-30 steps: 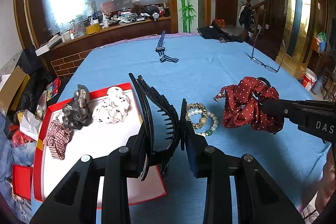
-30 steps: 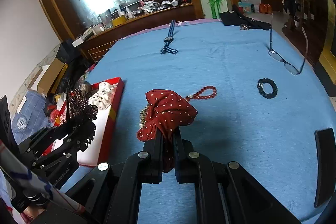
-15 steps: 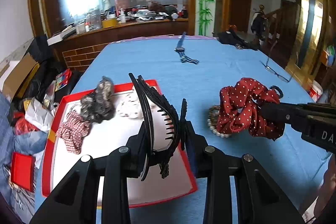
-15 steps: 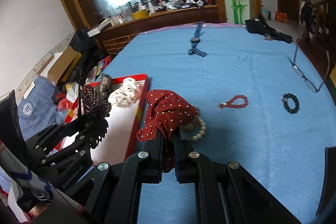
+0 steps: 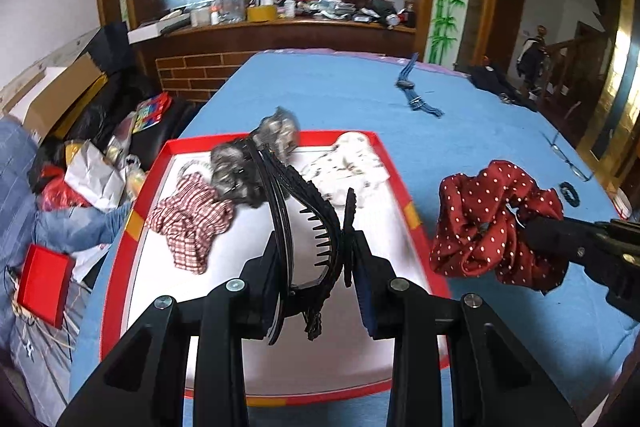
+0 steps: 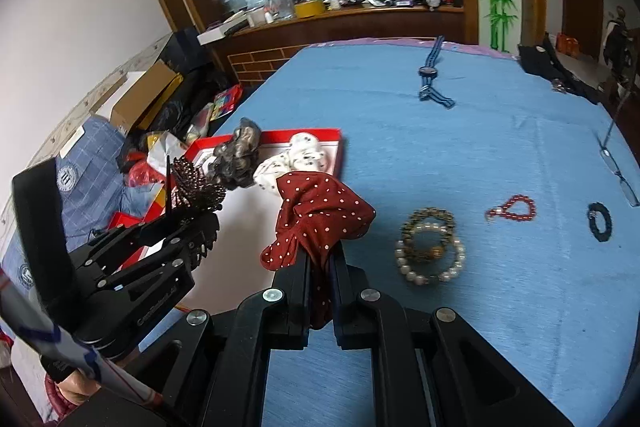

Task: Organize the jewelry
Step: 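Lower the claw clip and red scrunchie into the box and open both tools, then grasp the leopard-print bracelet with the left tool while the right tool grasps the red bead bracelet, then carry both bracelets into the red box and open both tools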

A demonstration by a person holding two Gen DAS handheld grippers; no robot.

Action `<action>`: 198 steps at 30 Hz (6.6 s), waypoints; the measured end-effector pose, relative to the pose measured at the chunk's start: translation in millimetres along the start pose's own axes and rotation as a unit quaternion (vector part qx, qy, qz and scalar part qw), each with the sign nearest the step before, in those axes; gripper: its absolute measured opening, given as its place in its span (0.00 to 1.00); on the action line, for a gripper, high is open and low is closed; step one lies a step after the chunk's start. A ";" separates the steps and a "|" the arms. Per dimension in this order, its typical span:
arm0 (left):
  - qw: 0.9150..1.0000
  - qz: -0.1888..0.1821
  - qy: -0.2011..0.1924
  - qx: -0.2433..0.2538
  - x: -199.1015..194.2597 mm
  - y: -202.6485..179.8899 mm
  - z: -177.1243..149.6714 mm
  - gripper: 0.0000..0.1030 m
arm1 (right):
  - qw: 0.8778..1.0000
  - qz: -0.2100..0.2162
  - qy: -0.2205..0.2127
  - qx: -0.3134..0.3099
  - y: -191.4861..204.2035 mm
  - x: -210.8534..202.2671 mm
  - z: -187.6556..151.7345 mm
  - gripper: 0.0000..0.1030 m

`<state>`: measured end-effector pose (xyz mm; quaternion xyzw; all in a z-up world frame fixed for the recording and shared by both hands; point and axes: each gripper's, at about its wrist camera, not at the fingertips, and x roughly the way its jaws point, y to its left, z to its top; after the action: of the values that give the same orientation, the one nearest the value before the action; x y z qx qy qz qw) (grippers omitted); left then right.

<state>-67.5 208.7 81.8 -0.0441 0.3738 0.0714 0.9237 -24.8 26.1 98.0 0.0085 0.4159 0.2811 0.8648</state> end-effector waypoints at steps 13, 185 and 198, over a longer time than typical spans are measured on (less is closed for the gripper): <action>0.999 0.023 0.031 -0.031 35.3 30.1 3.7 0.31 | 1.000 0.016 0.020 -0.011 22.1 38.3 13.4 0.10; 0.996 -0.072 0.039 -0.024 -56.3 72.5 18.5 0.06 | 0.992 0.091 0.034 -0.075 76.6 -5.0 26.0 0.08; 0.992 -0.032 0.083 -0.086 -14.7 143.7 -10.8 0.06 | 0.979 0.134 0.105 -0.112 162.3 69.3 15.9 0.09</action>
<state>-109.0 347.4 80.2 -0.1408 0.4402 0.0702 0.8840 -56.7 200.4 99.3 -0.0622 0.4657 0.4387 0.7661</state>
